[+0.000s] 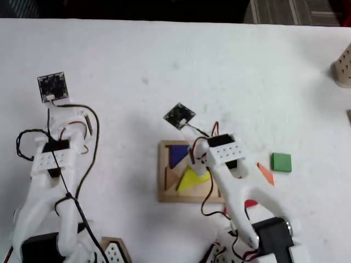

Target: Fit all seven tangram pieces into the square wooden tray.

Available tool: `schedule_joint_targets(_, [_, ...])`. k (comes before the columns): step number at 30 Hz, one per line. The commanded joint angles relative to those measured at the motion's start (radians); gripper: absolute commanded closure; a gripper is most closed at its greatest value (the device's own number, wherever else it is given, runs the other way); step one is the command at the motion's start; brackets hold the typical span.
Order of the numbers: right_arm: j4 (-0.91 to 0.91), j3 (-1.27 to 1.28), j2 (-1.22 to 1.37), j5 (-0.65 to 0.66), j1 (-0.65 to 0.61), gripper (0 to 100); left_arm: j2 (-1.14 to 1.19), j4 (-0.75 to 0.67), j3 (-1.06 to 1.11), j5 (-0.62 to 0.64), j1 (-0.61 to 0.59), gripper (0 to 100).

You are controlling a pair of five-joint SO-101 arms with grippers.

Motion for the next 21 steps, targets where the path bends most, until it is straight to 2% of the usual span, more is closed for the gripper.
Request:
schedule_joint_targets(1, [0.091, -0.038, -0.137, 0.012, 0.022, 96.3, -0.002, -0.025, -0.003, -0.011, 0.012, 98])
schedule_joint_targets(7, [0.219, 0.115, -0.308, -0.02, 0.022, 96.3, -0.002, -0.025, -0.005, -0.011, 0.012, 98])
schedule_joint_targets(14, [0.127, 0.327, -0.334, -0.029, -0.108, 96.3, -0.002, -0.025, -0.005, -0.011, 0.012, 98])
schedule_joint_targets(21, [0.044, 0.331, -0.332, -0.029, -0.074, 96.3, -0.002, -0.023, -0.005, -0.011, 0.012, 98])
